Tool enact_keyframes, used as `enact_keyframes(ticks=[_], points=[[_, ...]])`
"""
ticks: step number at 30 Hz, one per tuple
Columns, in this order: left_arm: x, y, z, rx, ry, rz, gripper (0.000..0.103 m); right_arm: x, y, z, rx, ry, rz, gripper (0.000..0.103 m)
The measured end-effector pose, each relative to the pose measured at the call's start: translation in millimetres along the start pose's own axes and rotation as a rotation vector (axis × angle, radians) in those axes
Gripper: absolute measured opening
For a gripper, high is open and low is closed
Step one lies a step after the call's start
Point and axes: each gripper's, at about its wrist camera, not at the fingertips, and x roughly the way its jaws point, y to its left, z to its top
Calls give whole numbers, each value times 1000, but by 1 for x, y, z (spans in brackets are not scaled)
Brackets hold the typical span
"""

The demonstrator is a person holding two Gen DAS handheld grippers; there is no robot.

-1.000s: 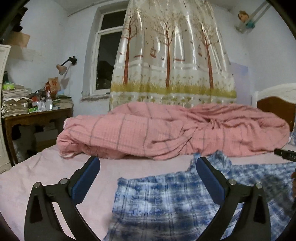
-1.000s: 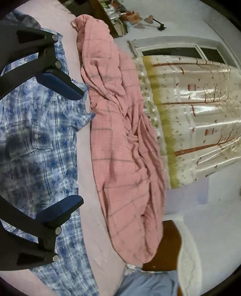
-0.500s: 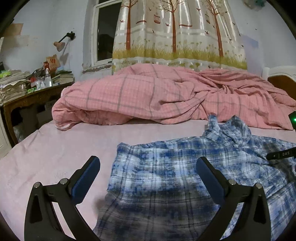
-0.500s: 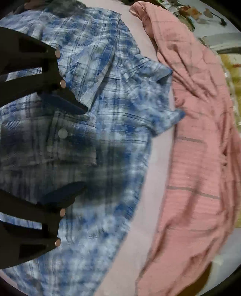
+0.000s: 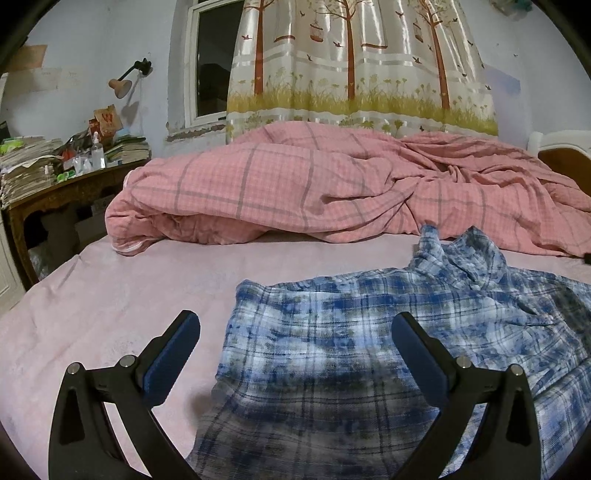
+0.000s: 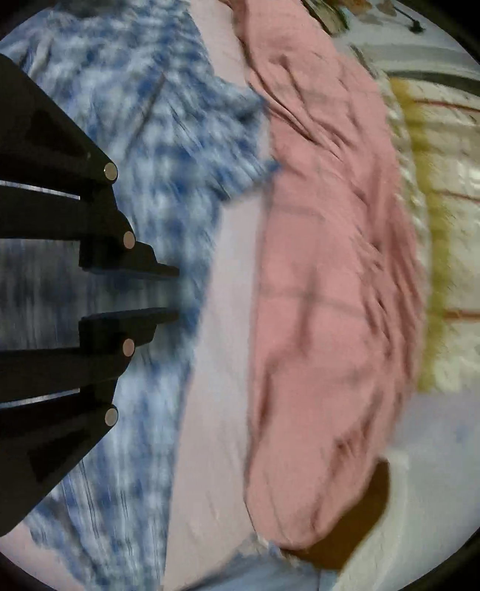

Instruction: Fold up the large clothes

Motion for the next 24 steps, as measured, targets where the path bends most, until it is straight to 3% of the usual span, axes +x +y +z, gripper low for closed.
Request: enact_keyframes(ticks=[1, 2, 3, 4, 5, 7, 9, 13, 19, 22, 24], points=[[-3, -1, 1, 2, -11, 1, 103, -15, -21, -3, 31, -32, 11, 22], [-8, -2, 2, 6, -33, 0, 103, -25, -33, -6, 46, -48, 13, 46], [-14, -3, 4, 9, -61, -2, 103, -41, -49, -11, 65, -89, 10, 62], [-20, -5, 7, 9, -87, -7, 103, -68, -70, -20, 84, -186, -22, 86], [-27, -6, 9, 8, -107, -14, 103, -85, -85, -25, 89, -247, -65, 94], [-38, -8, 14, 2, -140, -19, 103, -111, -112, -33, 85, -281, -121, 96], [-47, -9, 18, -9, -163, -36, 103, -126, -148, -39, 138, -218, -107, 96], [-45, -11, 17, -15, -151, -46, 103, -128, -250, -68, 420, -60, -66, 96], [-22, -17, 6, 26, -73, -8, 103, -112, -393, -123, 690, 46, -292, 96], [-18, -16, 5, 17, -57, -5, 103, -101, -452, -150, 843, 85, -317, 96], [-19, -15, 5, 16, -60, 4, 103, -91, -467, -157, 873, 98, -319, 96]])
